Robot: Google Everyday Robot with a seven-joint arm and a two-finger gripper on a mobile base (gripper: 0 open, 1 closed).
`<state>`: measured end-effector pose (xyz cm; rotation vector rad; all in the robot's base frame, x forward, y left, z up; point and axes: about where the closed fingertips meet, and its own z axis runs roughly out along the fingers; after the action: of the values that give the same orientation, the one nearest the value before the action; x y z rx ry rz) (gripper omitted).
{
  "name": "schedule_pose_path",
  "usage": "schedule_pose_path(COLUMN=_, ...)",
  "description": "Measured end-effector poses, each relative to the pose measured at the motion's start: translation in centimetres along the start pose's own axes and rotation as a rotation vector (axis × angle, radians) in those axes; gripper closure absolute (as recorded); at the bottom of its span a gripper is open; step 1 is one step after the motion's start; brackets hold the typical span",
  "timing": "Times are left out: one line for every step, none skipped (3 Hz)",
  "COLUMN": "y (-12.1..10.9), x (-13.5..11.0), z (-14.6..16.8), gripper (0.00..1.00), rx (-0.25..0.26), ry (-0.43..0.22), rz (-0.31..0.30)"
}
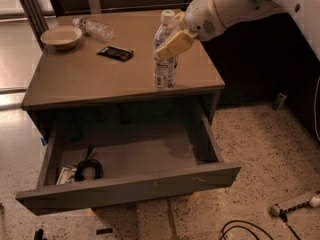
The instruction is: Place blue plastic bottle into top drawer
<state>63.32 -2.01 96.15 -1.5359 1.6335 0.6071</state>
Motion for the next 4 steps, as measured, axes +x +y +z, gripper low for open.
schedule_pose_path(y=3.9, x=-1.4, z=-2.0, gripper=1.00, rx=-0.027, ry=-0.005, rz=-0.004)
schedule_pose_path(y=8.5, x=-1.4, z=-3.0, gripper=1.00, rx=-0.050, ry=-0.020, rz=0.052)
schedule_pose_path(y=10.0, x=0.7, z=-2.0, gripper=1.00, rx=-0.084, ry=0.008, rz=0.087)
schedule_pose_path(y=10.3, x=1.9, z=-1.0, gripper=1.00, rx=-0.094, ry=0.007, rz=0.069)
